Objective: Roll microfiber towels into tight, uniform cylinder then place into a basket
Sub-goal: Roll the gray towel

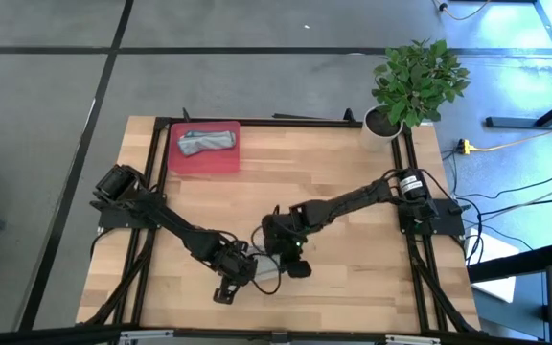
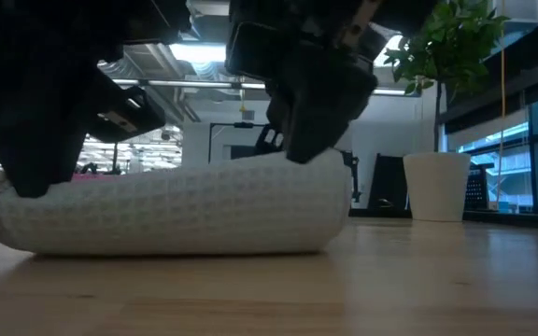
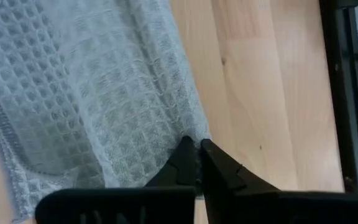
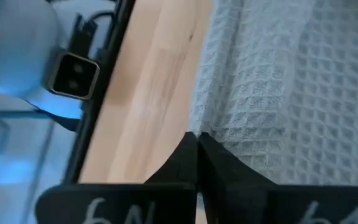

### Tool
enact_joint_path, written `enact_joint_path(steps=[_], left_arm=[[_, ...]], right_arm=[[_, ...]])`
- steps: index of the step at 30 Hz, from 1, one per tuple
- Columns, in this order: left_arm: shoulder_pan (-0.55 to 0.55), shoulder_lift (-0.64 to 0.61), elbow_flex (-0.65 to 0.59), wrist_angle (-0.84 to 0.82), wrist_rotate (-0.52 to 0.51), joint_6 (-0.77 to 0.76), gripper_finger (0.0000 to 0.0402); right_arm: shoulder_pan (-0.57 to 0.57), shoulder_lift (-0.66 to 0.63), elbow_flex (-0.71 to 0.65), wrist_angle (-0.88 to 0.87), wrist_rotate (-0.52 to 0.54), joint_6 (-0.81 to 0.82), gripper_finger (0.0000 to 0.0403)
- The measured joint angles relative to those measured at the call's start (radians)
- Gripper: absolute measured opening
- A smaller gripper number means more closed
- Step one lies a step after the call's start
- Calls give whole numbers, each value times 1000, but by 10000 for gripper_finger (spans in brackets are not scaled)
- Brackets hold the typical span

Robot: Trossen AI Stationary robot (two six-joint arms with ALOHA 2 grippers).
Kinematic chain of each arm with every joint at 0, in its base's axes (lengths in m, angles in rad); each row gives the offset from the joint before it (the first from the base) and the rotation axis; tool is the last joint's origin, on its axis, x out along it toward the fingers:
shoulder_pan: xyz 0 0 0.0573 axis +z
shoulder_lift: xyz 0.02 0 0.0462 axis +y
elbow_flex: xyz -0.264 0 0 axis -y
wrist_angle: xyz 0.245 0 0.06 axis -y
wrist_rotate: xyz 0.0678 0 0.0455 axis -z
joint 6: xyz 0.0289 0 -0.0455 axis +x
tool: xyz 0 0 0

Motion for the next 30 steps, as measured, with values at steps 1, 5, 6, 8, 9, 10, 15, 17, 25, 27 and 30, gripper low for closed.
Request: enact_joint_path(steps=[1, 5, 6, 8, 9, 10, 15, 17, 25, 27, 30], left_arm=[[4, 0, 0, 0, 8, 0, 1], [29, 0, 0, -2, 43, 3, 1], [36, 0, 0, -3, 55, 6, 1], [48, 0, 0, -4, 66, 7, 1], [53, 0, 0, -9, 76, 7, 1], [55, 0, -2, -9, 80, 8, 1], [63, 0, -2, -12, 88, 11, 0], [65, 0, 0, -10, 87, 31, 0], [75, 0, -2, -18, 78, 61, 0], [79, 0, -3, -27, 79, 61, 0], [81, 1, -3, -27, 76, 82, 0]], right_arm=[[-12, 0, 0, 0, -18, 13, 2], [-62, 2, 0, -4, -80, 86, 2], [-74, 6, 0, 0, -105, 102, 2], [-95, 15, -1, -2, -138, 124, 2], [-104, 26, 1, 6, -150, 139, 2], [-115, 34, 0, 9, -158, 157, 2], [-170, 79, 0, 41, -316, 185, 2], [-190, 82, -1, 36, -357, 187, 3], [-249, 66, -1, 82, -345, 216, 3], [-261, 67, -1, 92, -301, 235, 4], [-279, 72, 0, 96, -279, 235, 4]])
